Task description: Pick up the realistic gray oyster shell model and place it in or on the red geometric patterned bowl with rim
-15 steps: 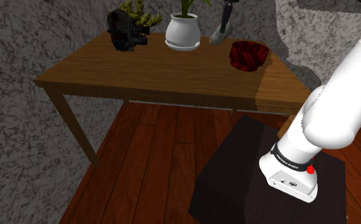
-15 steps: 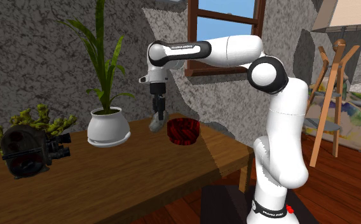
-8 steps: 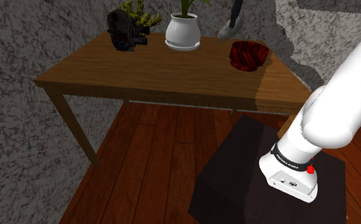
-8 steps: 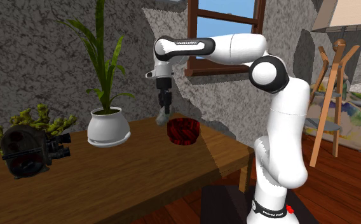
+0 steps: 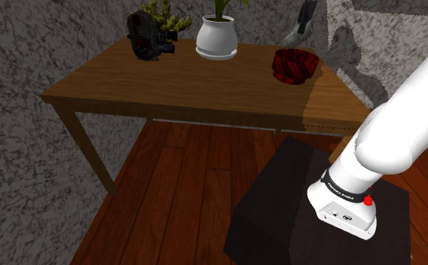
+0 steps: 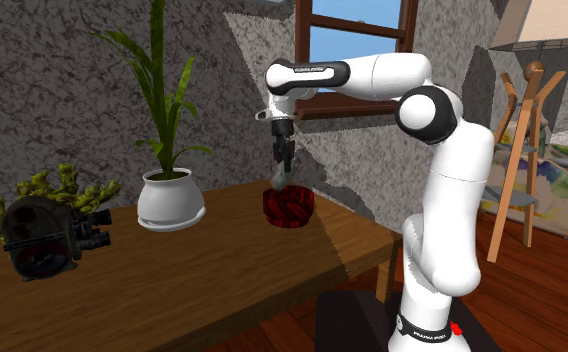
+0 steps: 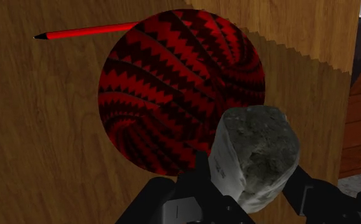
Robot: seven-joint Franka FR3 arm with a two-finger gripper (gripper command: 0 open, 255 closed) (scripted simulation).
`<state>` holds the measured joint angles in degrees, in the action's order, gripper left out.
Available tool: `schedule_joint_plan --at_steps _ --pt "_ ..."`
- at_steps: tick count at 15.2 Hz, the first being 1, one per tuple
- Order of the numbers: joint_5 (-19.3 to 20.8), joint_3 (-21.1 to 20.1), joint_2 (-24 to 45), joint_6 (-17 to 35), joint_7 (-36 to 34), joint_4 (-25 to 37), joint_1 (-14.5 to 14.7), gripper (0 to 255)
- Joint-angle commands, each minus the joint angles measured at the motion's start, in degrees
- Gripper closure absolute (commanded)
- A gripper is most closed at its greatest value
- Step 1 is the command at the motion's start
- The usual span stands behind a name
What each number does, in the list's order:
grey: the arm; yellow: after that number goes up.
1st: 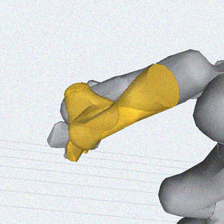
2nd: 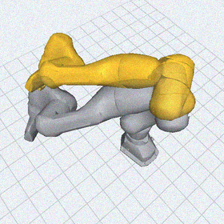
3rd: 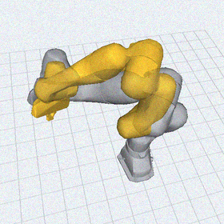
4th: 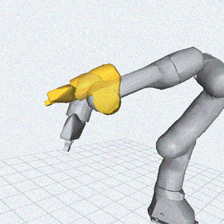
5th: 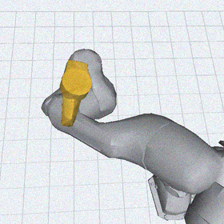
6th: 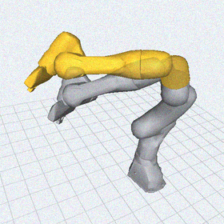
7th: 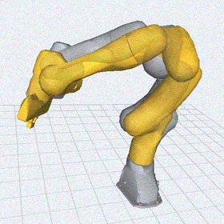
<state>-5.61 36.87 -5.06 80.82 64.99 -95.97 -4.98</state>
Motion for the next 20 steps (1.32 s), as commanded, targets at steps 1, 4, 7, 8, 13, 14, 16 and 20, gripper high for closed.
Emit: schedule_joint_plan --at_steps 1,4,7,8,13,14,16,20 --pt "0.42 1.69 0.47 -1.02 3.07 1.02 -1.32 255" --pt "1.0 2.77 0.32 0.11 5.14 -0.45 -2.2 255" --pt "1.32 2.64 -0.22 2.52 5.13 -3.26 -2.18 255" --pt "1.41 2.62 -0.37 3.31 5.15 -4.16 -2.18 255" --pt "1.7 2.57 -0.82 7.21 5.34 -8.42 -2.2 255" --pt "1.73 2.58 -0.86 7.98 5.4 -9.22 -2.2 255" --pt "1.76 2.62 -0.89 9.51 5.54 -10.78 -2.21 255" --pt "1.76 2.65 -0.89 9.97 5.59 -11.24 -2.2 255"
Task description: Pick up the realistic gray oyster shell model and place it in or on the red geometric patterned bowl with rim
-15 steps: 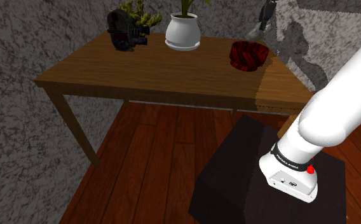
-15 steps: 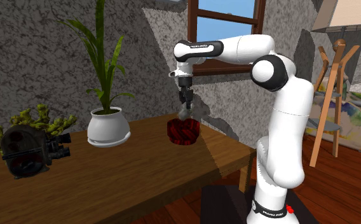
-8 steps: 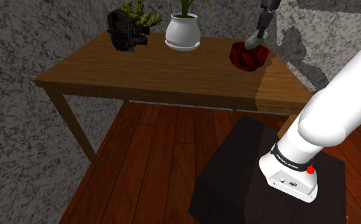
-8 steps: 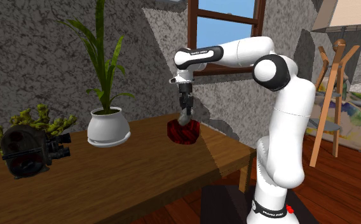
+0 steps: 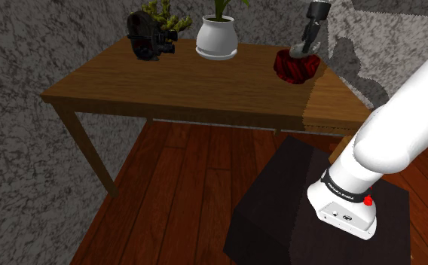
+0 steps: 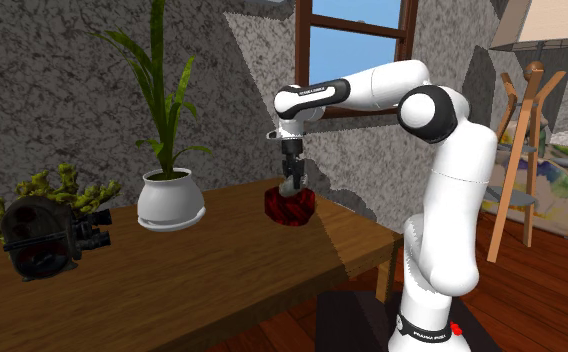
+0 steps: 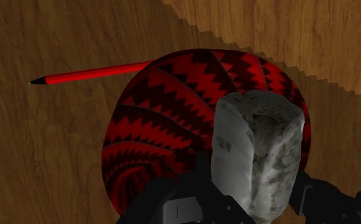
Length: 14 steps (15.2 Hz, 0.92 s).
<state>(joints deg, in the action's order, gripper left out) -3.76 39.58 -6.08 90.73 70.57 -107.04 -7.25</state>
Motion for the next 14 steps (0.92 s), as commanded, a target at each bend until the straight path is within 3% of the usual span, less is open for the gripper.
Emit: schedule_joint_plan --at_steps 1,4,5,10,14 --pt "-0.08 -0.06 0.14 0.06 0.01 -0.17 0.08 255" --pt "-0.08 -0.05 0.14 0.06 0.01 -0.17 0.09 255" --pt "-0.05 -0.09 0.07 0.06 -0.04 -0.22 0.11 0" --pt "-0.08 -0.05 0.14 0.06 0.01 -0.17 0.09 0" --pt "-1.67 1.05 3.27 -7.62 1.39 9.74 -0.4 0"
